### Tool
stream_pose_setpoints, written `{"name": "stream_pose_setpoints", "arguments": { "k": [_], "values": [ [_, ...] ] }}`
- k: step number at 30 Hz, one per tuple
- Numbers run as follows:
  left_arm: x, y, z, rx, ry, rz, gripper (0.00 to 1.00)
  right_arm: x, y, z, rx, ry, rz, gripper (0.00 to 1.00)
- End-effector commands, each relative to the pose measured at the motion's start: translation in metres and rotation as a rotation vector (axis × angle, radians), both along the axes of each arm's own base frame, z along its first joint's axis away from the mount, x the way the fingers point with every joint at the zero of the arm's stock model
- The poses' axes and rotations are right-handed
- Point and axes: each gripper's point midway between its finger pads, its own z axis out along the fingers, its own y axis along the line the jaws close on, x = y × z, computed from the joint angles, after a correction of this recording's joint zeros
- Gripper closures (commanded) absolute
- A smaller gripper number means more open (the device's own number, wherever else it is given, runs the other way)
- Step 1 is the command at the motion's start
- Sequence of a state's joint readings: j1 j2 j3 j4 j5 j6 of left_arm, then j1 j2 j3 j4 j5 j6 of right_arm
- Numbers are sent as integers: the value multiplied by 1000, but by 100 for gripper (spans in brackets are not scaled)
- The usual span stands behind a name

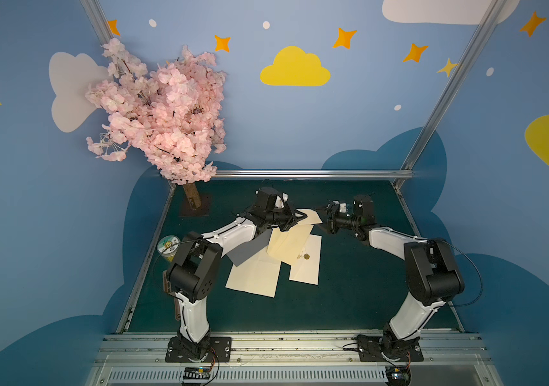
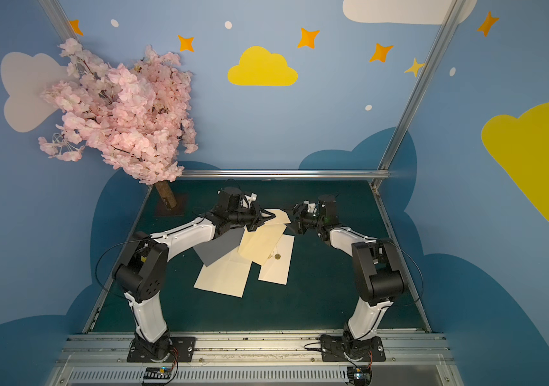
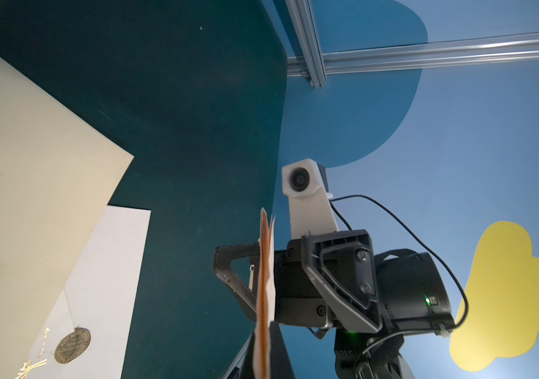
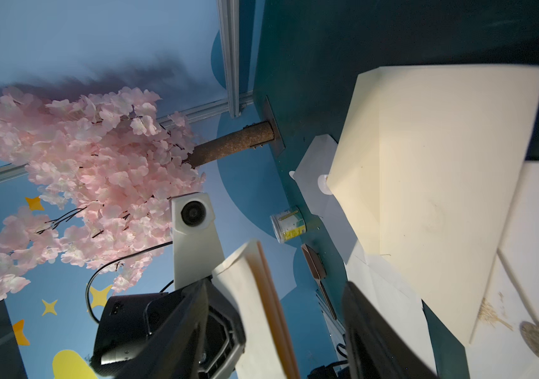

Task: Fold the letter paper in half and place it into the envelope
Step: Fold the letter paper at the center of the board.

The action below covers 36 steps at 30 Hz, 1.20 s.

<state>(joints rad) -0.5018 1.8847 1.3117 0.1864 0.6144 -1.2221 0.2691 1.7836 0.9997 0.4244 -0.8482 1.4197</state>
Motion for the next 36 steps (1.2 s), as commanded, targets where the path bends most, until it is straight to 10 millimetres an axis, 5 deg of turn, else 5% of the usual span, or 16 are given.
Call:
{"name": "stream_pose_setpoints", "arguments": {
  "k": [1,12,27,34,36],
  "values": [
    [-11,-5,-8,-31,-19,-112,98,-3,8,14,61,-79,106,39],
    [-19,-9,-8,4,-46,-250,96,4,24,39,173,-162,221,66],
    [-13,5,11,40,-101,-331,96,-10,13,32,112,-130,285,78],
    [-17,8,5,47,-92,-329,95,-8,13,35,112,-137,290,100],
    [-16,8,4,54,-92,-321,88,-8,14,36,113,-138,292,100]
  ]
}}
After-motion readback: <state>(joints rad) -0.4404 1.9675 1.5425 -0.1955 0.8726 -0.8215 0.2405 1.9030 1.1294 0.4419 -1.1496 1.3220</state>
